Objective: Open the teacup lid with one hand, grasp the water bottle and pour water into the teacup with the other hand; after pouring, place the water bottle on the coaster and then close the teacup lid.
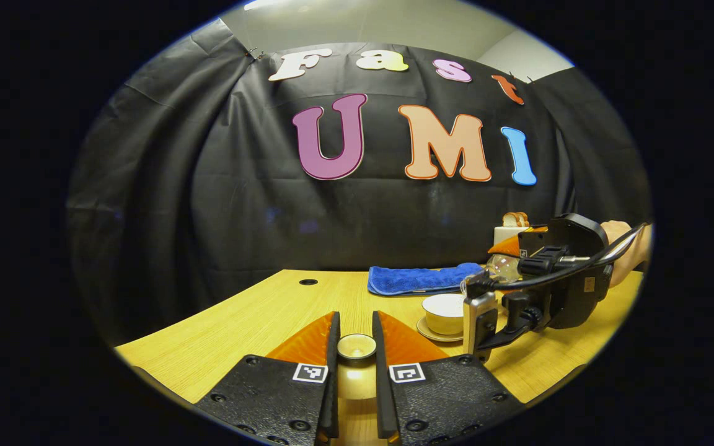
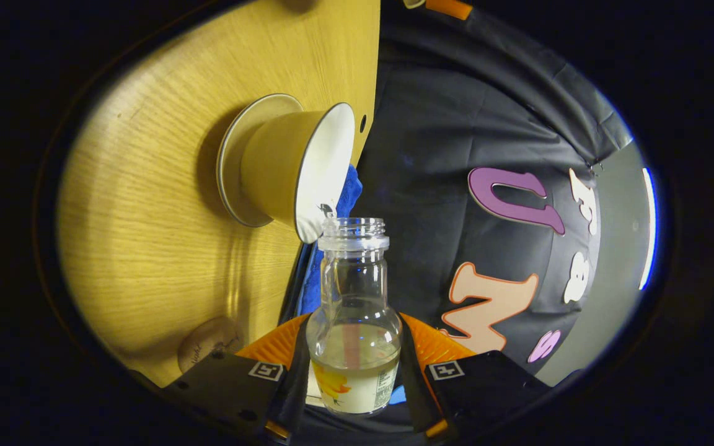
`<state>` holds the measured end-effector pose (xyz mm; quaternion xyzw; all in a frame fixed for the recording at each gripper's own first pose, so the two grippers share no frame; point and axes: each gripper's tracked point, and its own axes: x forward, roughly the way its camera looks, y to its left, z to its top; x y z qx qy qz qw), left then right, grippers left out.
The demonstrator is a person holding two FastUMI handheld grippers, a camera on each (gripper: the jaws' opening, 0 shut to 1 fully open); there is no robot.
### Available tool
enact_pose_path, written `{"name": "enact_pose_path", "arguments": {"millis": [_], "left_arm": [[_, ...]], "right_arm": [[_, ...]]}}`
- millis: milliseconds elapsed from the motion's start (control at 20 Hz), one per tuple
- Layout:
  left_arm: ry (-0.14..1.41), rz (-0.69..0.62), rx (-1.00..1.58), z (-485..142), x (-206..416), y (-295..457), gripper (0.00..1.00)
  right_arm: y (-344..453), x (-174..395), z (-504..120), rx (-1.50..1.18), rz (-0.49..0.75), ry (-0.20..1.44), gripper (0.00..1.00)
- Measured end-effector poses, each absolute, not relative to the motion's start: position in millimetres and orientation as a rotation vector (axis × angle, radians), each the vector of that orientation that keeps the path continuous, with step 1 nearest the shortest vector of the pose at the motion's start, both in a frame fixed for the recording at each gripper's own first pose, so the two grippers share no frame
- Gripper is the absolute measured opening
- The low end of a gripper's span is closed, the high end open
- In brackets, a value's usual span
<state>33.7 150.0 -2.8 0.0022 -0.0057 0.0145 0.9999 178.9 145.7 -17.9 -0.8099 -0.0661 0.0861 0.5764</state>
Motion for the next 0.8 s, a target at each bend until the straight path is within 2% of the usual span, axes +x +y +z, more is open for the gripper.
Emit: {"name": "enact_pose_path", "arguments": {"millis": [450,800], "left_arm": [[-0.012,0.03,0.004,-2,33,150,0.21],[-0.012,0.03,0.003,-3,33,150,0.21]], "right_arm": [[159,173,-12,-2.056,0.174,-0.305,0.7],[161,176,-8,-2.099,0.177,-0.324,0.7]]}}
